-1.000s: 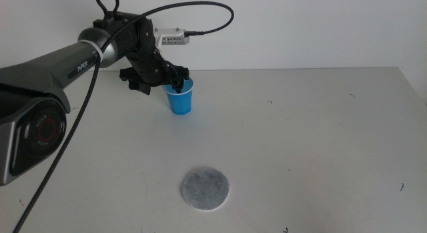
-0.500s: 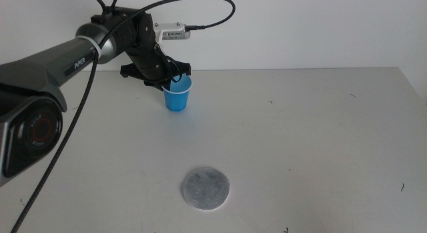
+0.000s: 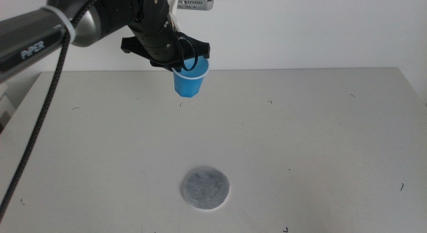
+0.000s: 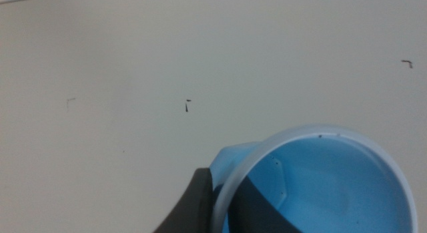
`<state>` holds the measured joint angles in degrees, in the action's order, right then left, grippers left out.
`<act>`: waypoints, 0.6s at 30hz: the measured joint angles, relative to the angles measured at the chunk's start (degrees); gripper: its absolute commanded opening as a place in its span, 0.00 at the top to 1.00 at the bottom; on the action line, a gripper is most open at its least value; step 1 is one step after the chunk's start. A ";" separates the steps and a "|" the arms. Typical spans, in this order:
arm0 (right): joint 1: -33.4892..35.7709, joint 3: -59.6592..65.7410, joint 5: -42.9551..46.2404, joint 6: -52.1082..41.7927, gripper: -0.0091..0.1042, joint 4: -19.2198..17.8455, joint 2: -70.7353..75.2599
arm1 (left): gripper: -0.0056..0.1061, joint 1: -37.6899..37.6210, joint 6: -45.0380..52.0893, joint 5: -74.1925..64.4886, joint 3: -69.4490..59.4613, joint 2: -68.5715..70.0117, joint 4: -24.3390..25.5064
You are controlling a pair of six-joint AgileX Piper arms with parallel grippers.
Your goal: Place an empty cup on a cup mat.
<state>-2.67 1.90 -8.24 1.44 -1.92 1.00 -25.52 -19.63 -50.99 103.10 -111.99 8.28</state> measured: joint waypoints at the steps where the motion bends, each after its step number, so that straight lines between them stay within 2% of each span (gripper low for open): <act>1: 0.00 0.00 0.00 0.00 0.09 0.00 0.00 | 0.88 -0.69 -0.68 0.14 -1.61 1.80 0.14; 11: 0.00 0.00 0.00 0.00 0.09 0.00 0.00 | 0.88 -7.33 -8.56 2.80 -17.08 16.99 0.88; 18: 0.00 0.00 0.00 0.00 0.09 0.00 0.00 | 0.88 -12.22 -14.63 5.75 -26.53 20.41 2.64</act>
<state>-2.67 1.90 -8.24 1.44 -1.92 1.00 -37.74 -34.26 -45.23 76.57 -91.58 10.93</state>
